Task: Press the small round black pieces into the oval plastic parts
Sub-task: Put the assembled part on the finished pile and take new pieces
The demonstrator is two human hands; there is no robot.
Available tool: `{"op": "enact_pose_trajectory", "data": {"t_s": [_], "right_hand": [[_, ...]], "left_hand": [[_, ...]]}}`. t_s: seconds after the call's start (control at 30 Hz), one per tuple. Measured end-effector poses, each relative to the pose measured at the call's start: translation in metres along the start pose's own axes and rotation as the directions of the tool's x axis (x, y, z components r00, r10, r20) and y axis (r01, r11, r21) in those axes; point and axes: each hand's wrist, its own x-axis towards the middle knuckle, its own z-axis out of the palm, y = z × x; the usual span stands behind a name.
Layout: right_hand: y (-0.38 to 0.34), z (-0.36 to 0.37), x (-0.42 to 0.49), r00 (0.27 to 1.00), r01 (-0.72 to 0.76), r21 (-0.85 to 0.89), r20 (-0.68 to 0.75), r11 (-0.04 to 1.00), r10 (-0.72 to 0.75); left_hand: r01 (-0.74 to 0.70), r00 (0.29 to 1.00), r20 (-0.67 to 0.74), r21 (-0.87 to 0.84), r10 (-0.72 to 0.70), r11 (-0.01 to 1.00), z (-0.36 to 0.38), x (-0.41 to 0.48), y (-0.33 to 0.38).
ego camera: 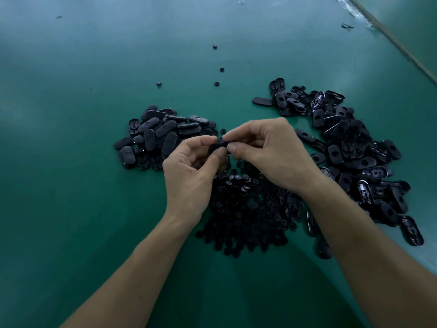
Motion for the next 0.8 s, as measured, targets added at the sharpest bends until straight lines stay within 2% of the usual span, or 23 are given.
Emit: {"op": "enact_pose_trajectory", "data": {"t_s": [0.33,0.57,0.8], "right_hand": [[0.005,0.002,0.003,1.0,0.03,-0.004,-0.004,1.0,-0.03],[0.005,0.009,-0.004,0.996,0.055,-0.04,-0.065,0.998,-0.058],[0.005,0.007,-0.003,0.998,0.006,0.023,-0.062,1.0,-0.004]], "left_hand": [[0.015,1.0,-0.008,-0.001,-0.015,1.0,-0.001,0.002,-0.002],[-0.008,0.999,-0.039,0.005,0.009,1.0,0.0,0.001,-0.002],[0.004,0.998,-0.058,0.03,-0.003,1.0,0.0,0.0,-0.001]]}}
